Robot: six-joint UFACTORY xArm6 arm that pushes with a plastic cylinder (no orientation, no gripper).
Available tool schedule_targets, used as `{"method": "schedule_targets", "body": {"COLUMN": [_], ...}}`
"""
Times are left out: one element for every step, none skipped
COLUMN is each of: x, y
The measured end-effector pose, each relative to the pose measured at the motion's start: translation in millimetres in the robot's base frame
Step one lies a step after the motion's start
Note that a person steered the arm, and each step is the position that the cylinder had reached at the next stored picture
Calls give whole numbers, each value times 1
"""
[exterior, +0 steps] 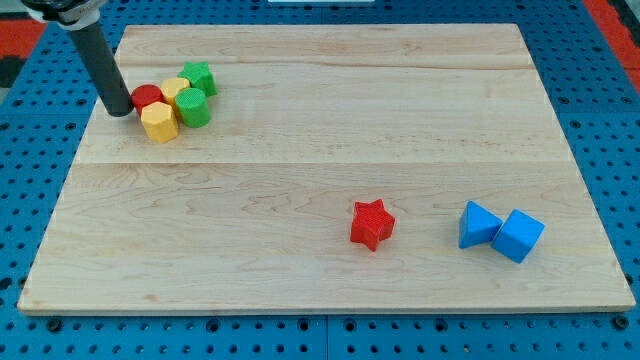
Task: Place the red star towards top center side
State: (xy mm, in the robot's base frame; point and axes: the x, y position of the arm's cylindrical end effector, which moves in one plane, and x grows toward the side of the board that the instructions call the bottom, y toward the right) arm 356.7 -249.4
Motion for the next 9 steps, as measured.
{"method": "schedule_targets", "body": {"x": [34,115,145,212,233,174,120,75,67], "y": [-33,26,161,194,298,293,292,294,326]}}
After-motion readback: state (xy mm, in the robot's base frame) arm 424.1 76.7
